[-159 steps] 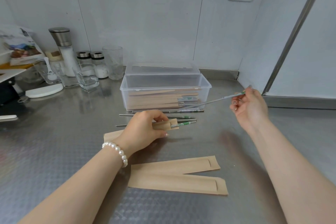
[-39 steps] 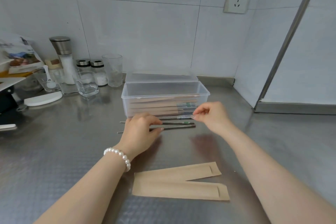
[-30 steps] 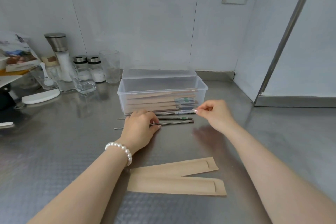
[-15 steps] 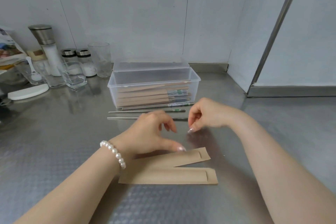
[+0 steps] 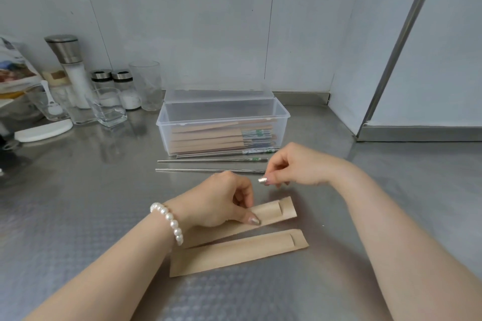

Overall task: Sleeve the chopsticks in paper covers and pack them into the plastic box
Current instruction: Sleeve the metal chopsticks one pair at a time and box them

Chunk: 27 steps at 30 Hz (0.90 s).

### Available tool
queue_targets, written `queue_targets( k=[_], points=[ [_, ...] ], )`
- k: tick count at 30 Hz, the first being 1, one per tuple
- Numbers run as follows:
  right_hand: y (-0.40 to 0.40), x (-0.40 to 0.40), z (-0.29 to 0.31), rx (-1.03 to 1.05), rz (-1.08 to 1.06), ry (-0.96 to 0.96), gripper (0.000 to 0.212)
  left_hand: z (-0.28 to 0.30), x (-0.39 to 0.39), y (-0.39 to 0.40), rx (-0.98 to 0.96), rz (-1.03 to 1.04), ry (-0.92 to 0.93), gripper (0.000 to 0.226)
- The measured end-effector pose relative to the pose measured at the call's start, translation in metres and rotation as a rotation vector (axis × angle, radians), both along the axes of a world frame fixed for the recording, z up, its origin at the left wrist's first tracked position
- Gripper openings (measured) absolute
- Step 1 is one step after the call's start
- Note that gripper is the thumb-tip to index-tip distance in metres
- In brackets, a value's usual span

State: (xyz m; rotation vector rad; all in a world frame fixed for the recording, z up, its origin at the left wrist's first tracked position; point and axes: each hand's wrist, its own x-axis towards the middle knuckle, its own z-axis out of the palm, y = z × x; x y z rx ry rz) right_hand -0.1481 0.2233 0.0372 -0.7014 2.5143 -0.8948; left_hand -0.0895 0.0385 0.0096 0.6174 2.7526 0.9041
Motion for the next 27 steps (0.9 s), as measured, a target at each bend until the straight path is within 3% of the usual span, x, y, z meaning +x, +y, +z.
queue_targets(
  k=[3, 5, 7, 9, 14, 20, 24, 27],
  points=[
    [0.0, 0.006, 0.003, -0.043, 0.018, -0.047, 0.02, 0.0, -0.005, -0.01, 0.081, 0.063, 0.003, 0.019],
    [-0.001, 0.007, 0.003, -0.089, 0.022, -0.069, 0.013, 0.0, -0.008, -0.017, 0.103, 0.106, 0.034, 0.016],
    [-0.001, 0.006, 0.0, -0.116, 0.009, -0.082, 0.005, -0.002, -0.01, -0.022, 0.074, 0.147, 0.081, 0.013],
    [-0.004, 0.005, -0.002, -0.134, -0.016, -0.086, 0.011, -0.003, -0.011, -0.024, 0.037, 0.187, 0.138, 0.003],
    [-0.009, 0.002, -0.007, -0.251, -0.103, -0.096, 0.014, -0.007, -0.009, -0.016, 0.007, 0.181, 0.363, 0.051],
    [-0.007, 0.0, -0.01, -0.297, -0.116, -0.178, 0.017, -0.011, -0.008, -0.006, 0.052, 0.171, 0.506, 0.039],
    [-0.007, -0.001, -0.008, -0.283, -0.16, -0.103, 0.013, -0.01, -0.007, -0.009, 0.047, 0.224, 0.477, 0.037],
    [0.004, -0.013, -0.009, -0.44, -0.372, 0.078, 0.01, -0.008, -0.01, -0.018, 0.061, 0.319, 0.441, 0.037]
  ],
)
